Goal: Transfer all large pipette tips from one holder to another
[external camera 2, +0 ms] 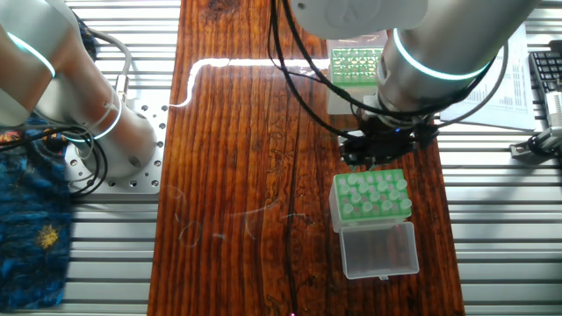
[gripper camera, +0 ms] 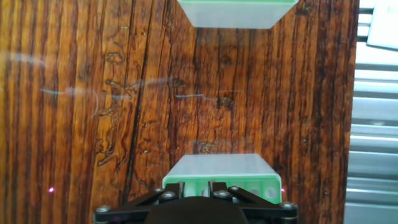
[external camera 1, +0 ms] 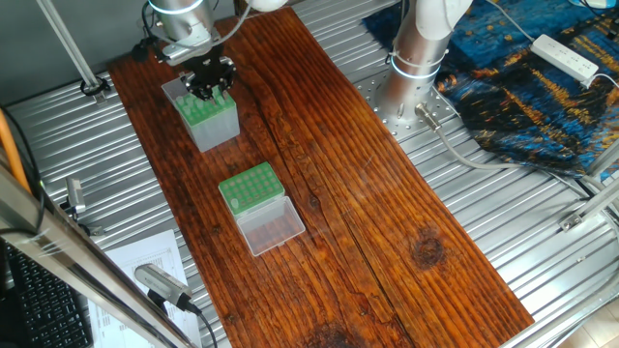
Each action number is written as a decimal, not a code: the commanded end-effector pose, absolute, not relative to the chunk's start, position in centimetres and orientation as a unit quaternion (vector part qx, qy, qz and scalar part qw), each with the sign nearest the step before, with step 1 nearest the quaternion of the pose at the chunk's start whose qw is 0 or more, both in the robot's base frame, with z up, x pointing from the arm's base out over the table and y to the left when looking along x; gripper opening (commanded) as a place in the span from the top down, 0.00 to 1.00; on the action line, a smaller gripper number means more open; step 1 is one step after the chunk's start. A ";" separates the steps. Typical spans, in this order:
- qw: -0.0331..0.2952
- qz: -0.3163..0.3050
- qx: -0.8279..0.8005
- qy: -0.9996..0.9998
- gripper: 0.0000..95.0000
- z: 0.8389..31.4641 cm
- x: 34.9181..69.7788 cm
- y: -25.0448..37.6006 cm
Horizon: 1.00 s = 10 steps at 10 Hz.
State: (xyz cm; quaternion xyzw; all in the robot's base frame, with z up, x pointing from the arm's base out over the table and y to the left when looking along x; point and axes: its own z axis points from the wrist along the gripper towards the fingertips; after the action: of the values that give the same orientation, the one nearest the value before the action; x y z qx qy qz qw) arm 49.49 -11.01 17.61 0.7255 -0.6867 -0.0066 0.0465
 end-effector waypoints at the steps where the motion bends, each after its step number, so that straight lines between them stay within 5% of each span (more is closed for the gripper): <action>1: 0.041 0.000 0.725 -0.688 0.80 17.4 49.1 -11.3; 10: 0.030 0.007 0.727 -0.686 0.80 16.2 48.6 -11.7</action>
State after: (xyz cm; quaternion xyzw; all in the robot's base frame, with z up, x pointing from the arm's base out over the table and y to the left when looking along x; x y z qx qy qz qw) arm 48.49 -11.67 16.20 0.7266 -0.6863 0.0059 0.0308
